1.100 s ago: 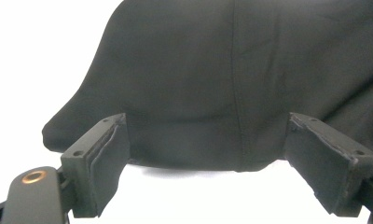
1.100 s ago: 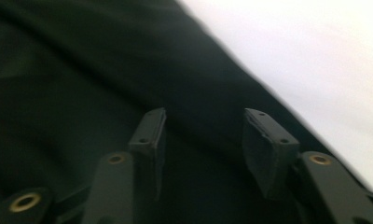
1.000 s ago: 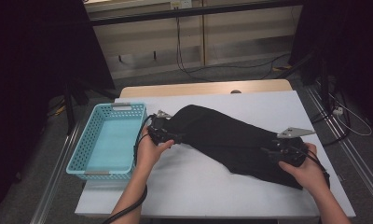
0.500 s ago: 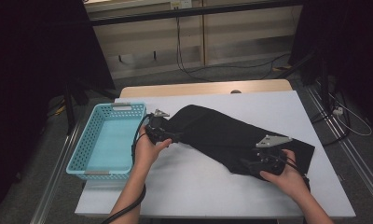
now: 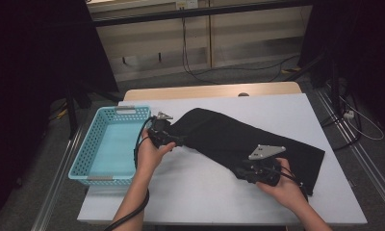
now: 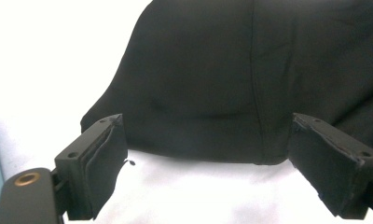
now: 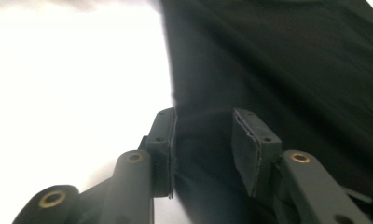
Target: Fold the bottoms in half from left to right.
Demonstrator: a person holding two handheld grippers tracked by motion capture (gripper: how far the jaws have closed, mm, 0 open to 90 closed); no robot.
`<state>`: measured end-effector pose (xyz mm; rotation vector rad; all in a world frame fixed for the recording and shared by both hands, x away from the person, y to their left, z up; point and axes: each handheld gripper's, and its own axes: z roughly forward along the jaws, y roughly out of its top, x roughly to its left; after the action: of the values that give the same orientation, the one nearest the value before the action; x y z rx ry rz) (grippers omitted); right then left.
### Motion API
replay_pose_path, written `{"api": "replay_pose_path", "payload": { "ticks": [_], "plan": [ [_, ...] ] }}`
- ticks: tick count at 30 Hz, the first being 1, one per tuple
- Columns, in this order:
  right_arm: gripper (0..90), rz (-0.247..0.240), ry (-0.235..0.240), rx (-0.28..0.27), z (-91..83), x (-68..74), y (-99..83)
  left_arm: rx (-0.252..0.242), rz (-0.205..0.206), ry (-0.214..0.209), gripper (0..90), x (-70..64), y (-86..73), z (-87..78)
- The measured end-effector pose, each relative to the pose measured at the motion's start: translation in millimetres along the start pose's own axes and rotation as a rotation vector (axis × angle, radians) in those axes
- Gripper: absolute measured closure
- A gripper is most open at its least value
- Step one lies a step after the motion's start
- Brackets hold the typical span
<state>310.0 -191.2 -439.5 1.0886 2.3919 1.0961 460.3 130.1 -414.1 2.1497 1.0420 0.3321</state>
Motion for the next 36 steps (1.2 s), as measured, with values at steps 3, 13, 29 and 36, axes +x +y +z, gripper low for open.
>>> {"api": "replay_pose_path", "payload": {
  "ticks": [3, 13, 29, 36],
  "plan": [
    [57.1, -0.031, 0.011, 0.014, 6.1, 8.0, 0.0, -0.003, -0.001, 0.005, 12.6, 0.8, 0.4, -1.2],
    [83.5, -0.099, -0.039, 0.061, 13.5, 16.5, -4.4, 0.006, -0.008, 0.026, 12.5, 2.9, -0.4, -1.6],
    [54.9, -0.082, 0.018, 0.050, -1.3, 18.2, -14.0, 0.043, -0.035, 0.069, 12.4, 8.8, -6.8, 4.4],
    [37.2, -0.033, -0.013, -0.002, -9.5, 6.7, -10.8, 0.070, -0.078, 0.093, 12.4, 12.5, -13.4, 16.9]
  ]
}}
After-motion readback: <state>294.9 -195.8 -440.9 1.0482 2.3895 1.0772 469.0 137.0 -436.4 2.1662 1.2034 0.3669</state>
